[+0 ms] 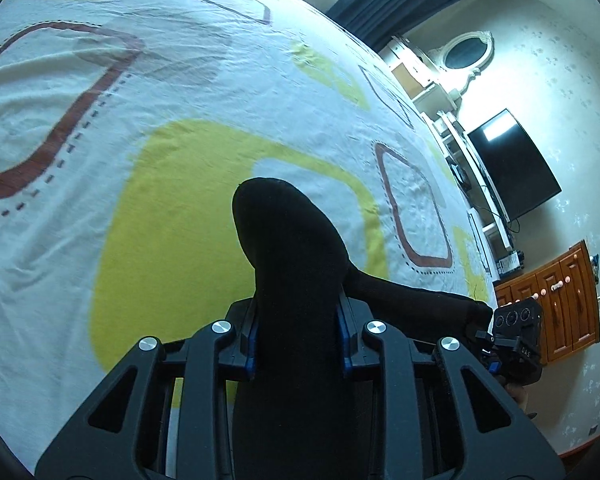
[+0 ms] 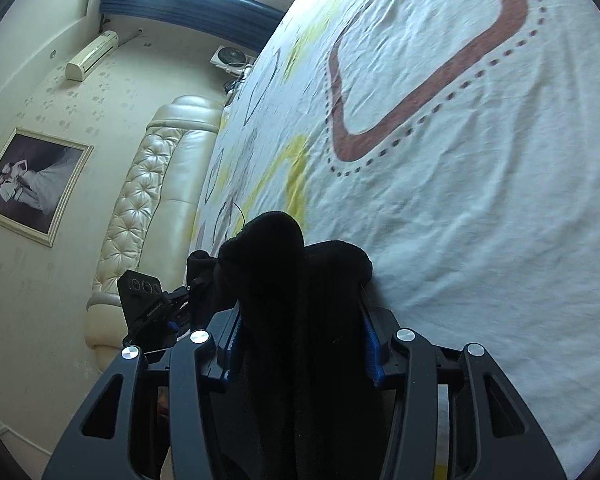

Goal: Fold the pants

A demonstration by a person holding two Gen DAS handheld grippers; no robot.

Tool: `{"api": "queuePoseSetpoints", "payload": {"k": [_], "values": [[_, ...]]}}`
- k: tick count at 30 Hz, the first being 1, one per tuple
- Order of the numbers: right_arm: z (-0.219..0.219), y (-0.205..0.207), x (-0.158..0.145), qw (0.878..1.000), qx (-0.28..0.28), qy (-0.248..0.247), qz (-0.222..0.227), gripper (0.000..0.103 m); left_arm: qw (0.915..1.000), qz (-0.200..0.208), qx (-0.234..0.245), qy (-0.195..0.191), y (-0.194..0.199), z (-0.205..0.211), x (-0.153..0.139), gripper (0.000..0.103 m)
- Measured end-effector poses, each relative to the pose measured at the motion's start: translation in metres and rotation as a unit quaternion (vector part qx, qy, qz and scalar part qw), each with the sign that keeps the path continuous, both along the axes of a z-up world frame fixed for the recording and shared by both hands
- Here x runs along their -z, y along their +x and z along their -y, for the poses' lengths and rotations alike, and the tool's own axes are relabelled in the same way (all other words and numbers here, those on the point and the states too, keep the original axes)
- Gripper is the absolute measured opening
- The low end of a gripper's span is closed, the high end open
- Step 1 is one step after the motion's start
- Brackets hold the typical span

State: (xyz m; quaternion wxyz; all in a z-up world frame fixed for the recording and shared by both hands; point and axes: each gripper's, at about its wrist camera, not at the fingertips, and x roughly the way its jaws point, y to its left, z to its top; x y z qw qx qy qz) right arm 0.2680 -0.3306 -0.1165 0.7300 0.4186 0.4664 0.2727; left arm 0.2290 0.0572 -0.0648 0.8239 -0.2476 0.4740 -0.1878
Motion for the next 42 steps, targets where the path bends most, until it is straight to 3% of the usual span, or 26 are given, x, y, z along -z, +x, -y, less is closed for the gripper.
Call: {"api": "queuePoseSetpoints", "payload": {"k": [5, 12, 17, 21, 24, 30, 36, 38, 39, 40, 42], "values": [[-0.047, 0.027, 0.001, 1.000, -0.019, 0.005, 0.000, 0.048, 0.9994, -0.008, -0.033, -0.007, 0.014, -0.050, 0.007, 0.027], [-0.071, 0.051, 0.004, 1.000, -0.023, 0.000, -0.003, 0.047, 0.9990, -0.016, -0.040, -0.009, 0.037, -0.074, 0.013, 0.028], [-0.064, 0.049, 0.017, 0.999, -0.013, 0.029, -0.013, 0.050, 0.9959, -0.026, -0.032, -0.081, 0.037, -0.088, 0.027, 0.042], [-0.055, 0.034, 0.014, 0.999, -0.015, 0.047, -0.015, 0.061, 0.9912, -0.009, -0.044, -0.125, 0.008, -0.104, 0.021, 0.070], [-0.052, 0.013, 0.011, 0.998, -0.030, 0.048, -0.015, 0.067, 0.9864, 0.000, -0.047, -0.158, -0.023, -0.117, 0.016, 0.073], [-0.061, -0.033, 0.011, 0.997, -0.067, 0.045, -0.015, 0.073, 0.9896, -0.005, -0.031, -0.141, -0.091, -0.116, 0.018, 0.078], [-0.079, -0.043, 0.008, 0.996, -0.077, 0.024, -0.025, 0.079, 0.9917, -0.015, -0.005, -0.128, -0.114, -0.089, 0.030, 0.083], [-0.085, -0.042, 0.006, 0.997, -0.077, 0.001, -0.022, 0.075, 0.9944, -0.014, 0.000, -0.105, -0.112, -0.077, 0.030, 0.083], [-0.088, -0.043, 0.005, 0.997, -0.077, -0.019, -0.025, 0.064, 0.9957, -0.014, 0.002, -0.092, -0.111, -0.072, 0.031, 0.082], [-0.088, -0.043, 0.006, 0.996, -0.076, -0.034, -0.030, 0.055, 0.9968, -0.014, 0.004, -0.079, -0.111, -0.067, 0.031, 0.076], [-0.085, -0.044, 0.009, 0.997, -0.064, -0.028, -0.033, 0.050, 0.9987, -0.021, 0.000, -0.046, -0.110, -0.061, 0.031, 0.065]]}}
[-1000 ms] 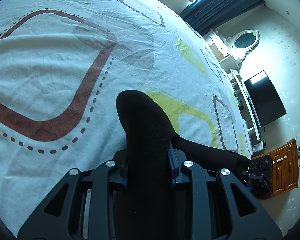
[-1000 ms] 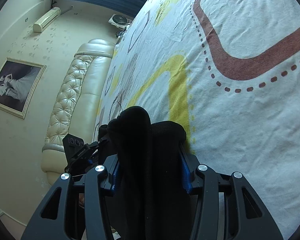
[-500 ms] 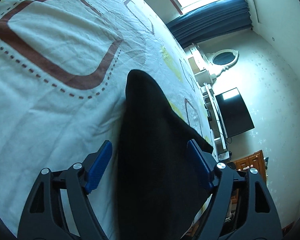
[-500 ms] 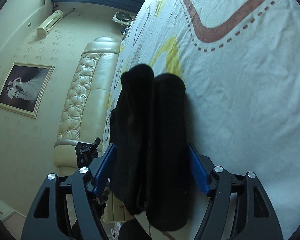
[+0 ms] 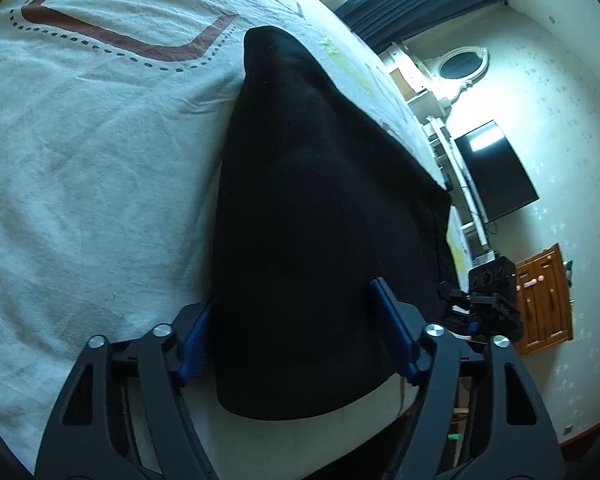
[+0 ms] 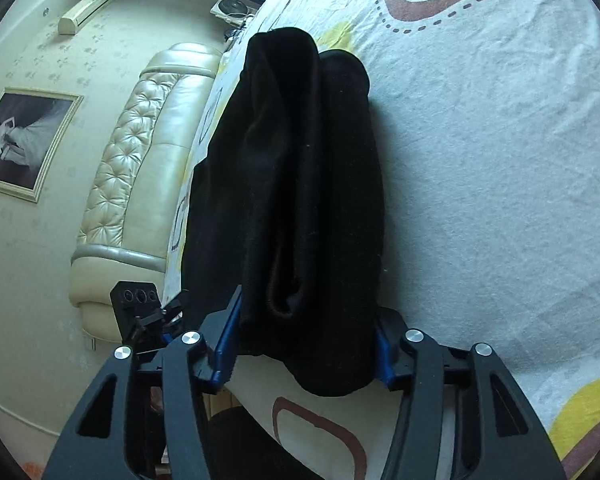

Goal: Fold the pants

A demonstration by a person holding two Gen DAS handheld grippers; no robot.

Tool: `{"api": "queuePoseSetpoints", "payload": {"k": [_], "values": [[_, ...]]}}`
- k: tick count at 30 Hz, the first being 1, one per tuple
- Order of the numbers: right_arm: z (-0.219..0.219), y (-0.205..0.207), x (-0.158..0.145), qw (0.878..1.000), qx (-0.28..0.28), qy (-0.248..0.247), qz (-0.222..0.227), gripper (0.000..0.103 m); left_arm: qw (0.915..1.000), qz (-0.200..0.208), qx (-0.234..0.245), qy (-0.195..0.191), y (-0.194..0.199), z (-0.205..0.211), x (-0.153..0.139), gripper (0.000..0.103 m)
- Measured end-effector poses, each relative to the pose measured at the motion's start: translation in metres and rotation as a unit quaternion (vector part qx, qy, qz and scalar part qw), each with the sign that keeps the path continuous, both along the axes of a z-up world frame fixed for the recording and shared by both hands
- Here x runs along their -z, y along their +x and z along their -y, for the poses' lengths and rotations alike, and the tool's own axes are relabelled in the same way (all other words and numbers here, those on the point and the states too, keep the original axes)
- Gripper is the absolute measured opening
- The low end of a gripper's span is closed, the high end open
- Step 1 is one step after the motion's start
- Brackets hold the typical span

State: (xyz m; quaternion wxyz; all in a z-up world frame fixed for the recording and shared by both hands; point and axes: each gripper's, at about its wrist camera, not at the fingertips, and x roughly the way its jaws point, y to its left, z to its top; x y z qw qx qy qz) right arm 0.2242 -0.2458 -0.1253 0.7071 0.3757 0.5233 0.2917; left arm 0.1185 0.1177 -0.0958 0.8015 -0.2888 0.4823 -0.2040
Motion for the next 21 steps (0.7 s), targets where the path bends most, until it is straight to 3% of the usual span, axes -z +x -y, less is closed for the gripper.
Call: {"api": "queuePoseSetpoints", "payload": {"k": [7, 21], "values": [[0.005, -0.006, -0.003, 1.000, 0.024, 0.008, 0.001, 0.043, 0.9995, -0.016, -0.025, -0.010, 0.005, -0.011, -0.005, 0.043], [0.017, -0.009, 0.001, 0.999, 0.028, 0.019, -0.002, 0.040, 0.9990, 0.005, -0.025, 0.037, 0.001, 0.000, -0.014, 0.040]]}}
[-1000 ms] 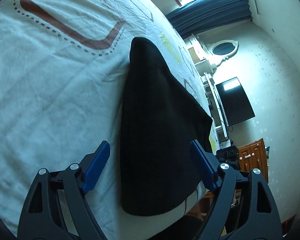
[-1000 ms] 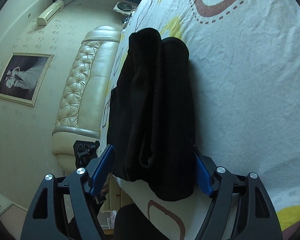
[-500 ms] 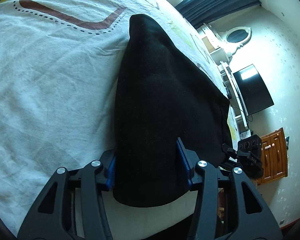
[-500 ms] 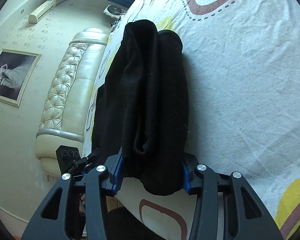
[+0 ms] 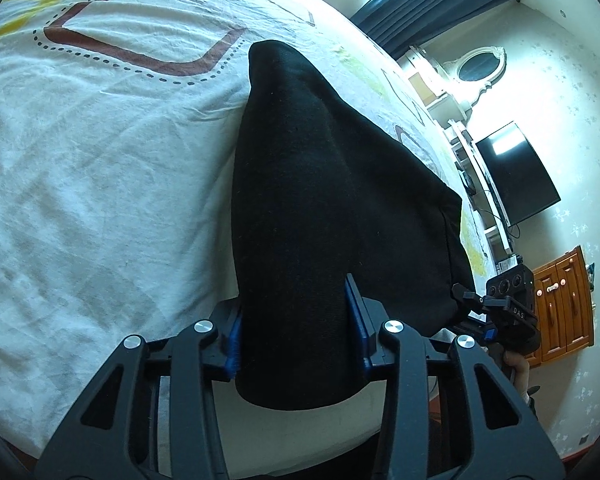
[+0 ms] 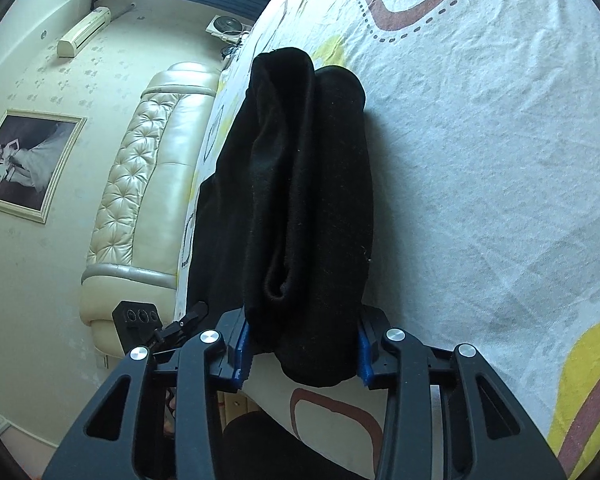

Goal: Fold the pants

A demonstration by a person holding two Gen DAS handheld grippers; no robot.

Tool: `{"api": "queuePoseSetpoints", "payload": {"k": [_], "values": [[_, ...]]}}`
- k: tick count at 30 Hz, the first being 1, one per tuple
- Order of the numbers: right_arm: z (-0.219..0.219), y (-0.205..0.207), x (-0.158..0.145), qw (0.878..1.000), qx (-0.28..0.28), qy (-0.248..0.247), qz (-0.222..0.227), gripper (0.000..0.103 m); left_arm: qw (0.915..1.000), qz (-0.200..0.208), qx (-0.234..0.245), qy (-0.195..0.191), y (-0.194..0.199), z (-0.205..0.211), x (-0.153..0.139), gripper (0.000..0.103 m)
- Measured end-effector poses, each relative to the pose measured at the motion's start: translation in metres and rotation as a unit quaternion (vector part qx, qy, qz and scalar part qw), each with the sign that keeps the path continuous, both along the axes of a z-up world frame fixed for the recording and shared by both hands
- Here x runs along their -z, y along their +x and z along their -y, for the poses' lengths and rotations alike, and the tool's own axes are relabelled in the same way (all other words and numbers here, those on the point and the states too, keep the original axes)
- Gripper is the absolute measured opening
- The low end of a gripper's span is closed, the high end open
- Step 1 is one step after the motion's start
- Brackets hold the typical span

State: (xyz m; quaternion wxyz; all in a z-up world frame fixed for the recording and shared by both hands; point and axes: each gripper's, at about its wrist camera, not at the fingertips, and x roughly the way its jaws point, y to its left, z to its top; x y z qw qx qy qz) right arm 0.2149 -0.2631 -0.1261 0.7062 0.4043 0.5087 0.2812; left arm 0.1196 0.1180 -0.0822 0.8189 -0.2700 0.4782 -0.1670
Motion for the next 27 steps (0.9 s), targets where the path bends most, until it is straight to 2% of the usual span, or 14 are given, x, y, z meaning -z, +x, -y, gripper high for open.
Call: {"api": "queuePoseSetpoints", "payload": {"k": [27], "values": [[-0.0004, -0.0067, 0.0010, 1.000, -0.005, -0.002, -0.004, 0.040, 0.9999, 0.000, -0.001, 0.013, -0.0061, 0.0009, -0.0037, 0.040]]}}
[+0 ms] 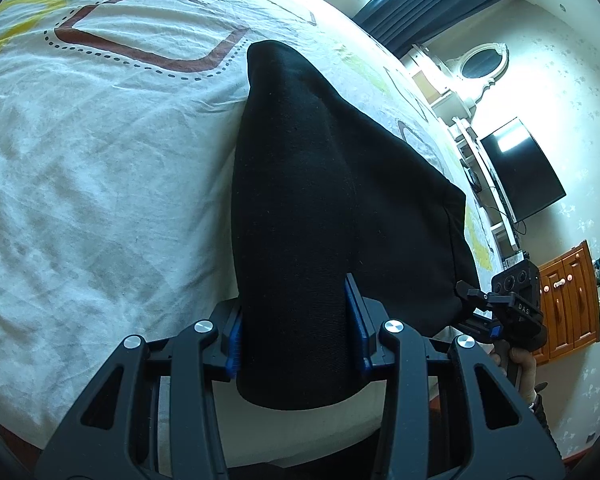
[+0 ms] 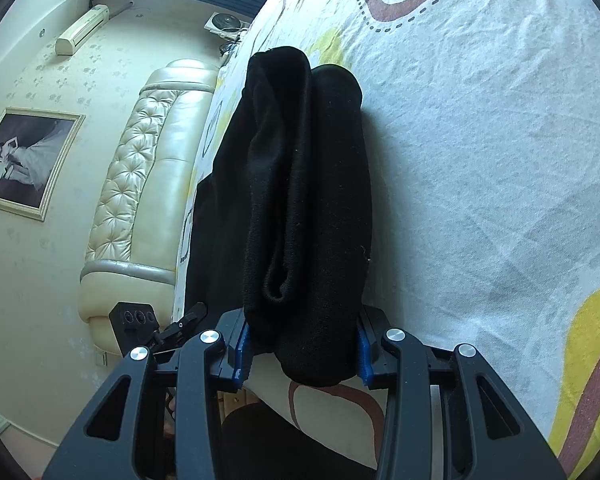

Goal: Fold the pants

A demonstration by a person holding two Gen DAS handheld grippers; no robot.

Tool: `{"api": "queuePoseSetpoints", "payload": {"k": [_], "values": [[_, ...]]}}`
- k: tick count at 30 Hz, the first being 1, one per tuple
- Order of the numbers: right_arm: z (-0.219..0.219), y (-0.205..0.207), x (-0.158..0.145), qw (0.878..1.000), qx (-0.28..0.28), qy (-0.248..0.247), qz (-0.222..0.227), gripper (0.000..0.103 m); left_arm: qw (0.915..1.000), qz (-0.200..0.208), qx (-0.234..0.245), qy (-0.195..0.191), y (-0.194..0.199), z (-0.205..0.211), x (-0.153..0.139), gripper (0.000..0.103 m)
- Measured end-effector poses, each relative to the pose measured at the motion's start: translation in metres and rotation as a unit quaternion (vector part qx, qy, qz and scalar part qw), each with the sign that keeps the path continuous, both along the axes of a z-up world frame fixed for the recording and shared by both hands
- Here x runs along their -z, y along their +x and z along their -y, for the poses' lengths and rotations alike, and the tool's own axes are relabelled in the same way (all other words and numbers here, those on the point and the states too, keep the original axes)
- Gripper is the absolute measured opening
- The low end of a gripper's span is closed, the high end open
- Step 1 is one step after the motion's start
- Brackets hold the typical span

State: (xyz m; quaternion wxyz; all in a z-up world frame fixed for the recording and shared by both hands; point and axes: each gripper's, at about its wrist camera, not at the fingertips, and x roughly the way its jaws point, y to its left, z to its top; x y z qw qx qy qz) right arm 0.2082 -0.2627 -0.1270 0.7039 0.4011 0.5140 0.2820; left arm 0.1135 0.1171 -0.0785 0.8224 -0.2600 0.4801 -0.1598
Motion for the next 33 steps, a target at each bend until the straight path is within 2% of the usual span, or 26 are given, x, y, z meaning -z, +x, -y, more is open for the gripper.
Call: {"api": "queuePoseSetpoints", "payload": {"k": [29, 32, 33], "values": [[0.002, -0.002, -0.002, 1.000, -0.010, -0.002, -0.005, 0.040, 1.0000, -0.002, 0.003, 0.000, -0.003, -0.002, 0.000, 0.041], [0.001, -0.001, -0.001, 1.000, -0.011, -0.006, -0.004, 0.047, 0.9998, 0.004, 0.007, -0.020, -0.002, -0.007, 0.002, 0.048], [-0.002, 0.001, -0.004, 1.000, -0.015, -0.009, -0.001, 0.054, 0.9994, 0.006, 0.008, -0.034, -0.003, -0.012, 0.003, 0.050]]}}
